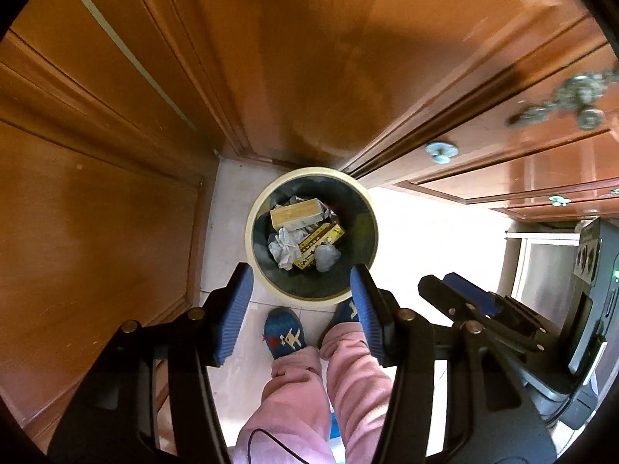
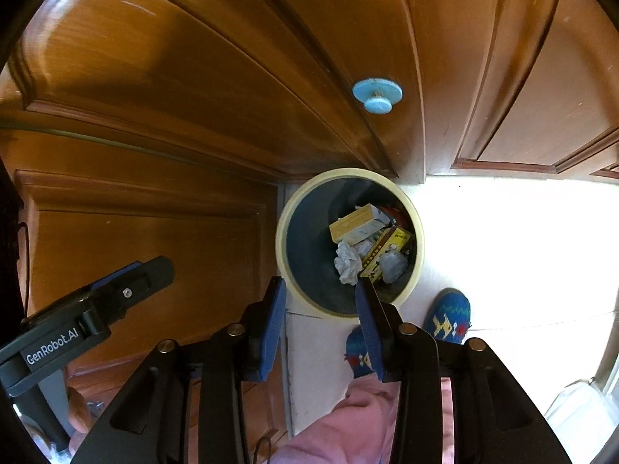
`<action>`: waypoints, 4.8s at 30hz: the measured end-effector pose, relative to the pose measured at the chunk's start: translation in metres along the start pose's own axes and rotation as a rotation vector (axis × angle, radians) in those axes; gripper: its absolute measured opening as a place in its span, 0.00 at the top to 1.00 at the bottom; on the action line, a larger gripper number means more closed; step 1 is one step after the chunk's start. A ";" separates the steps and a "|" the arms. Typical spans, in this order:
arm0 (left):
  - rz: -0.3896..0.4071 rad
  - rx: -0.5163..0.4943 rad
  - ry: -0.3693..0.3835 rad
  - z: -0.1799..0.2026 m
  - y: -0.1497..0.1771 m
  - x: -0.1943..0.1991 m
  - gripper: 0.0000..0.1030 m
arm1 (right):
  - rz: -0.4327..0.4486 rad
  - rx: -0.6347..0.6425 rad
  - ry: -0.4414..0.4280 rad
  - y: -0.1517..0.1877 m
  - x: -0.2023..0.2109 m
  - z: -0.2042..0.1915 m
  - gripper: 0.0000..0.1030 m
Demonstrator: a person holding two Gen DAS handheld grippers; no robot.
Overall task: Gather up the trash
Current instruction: 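Raise both tools back up toward the counter, then grasp the white eye-drop bottle with the left gripper, then grasp the brown-green milk carton with the right gripper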
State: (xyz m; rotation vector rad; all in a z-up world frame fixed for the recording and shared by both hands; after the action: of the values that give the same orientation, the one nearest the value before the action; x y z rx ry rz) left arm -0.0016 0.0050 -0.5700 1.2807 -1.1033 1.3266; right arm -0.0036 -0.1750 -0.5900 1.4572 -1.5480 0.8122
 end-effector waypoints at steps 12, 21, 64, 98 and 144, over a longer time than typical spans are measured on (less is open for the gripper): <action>0.142 -0.095 0.028 0.019 -0.012 0.158 0.52 | 0.106 0.051 -0.033 0.001 0.126 -0.068 0.63; 0.318 -0.159 0.077 0.035 -0.034 0.292 0.52 | 0.303 0.123 -0.026 -0.009 0.261 -0.131 0.63; 0.519 -0.158 -0.067 0.095 -0.422 0.460 0.52 | 0.590 0.326 -0.066 -0.455 0.546 -0.281 0.52; 0.334 -0.391 -0.199 0.097 -0.687 0.237 0.55 | 0.344 0.316 -0.175 -0.726 0.296 -0.206 0.53; 0.305 -0.032 -0.130 0.017 -0.546 0.258 0.78 | 0.218 0.875 -0.134 -0.755 0.238 -0.302 0.45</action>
State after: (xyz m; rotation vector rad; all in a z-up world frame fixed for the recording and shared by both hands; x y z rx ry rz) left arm 0.5419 0.0756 -0.3168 1.2231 -1.4498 1.4564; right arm 0.7928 -0.0991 -0.3104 1.9868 -1.5335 1.6930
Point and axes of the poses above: each gripper's, at about its wrist camera, not at the fingertips, and x roughly against the way its jaws point, z to its right, y to its underside, the point moved 10 cm from there along -x, roughly the way its jaws point, and after that the axes turned 3 degrees about -y, right-handed, at the moved point
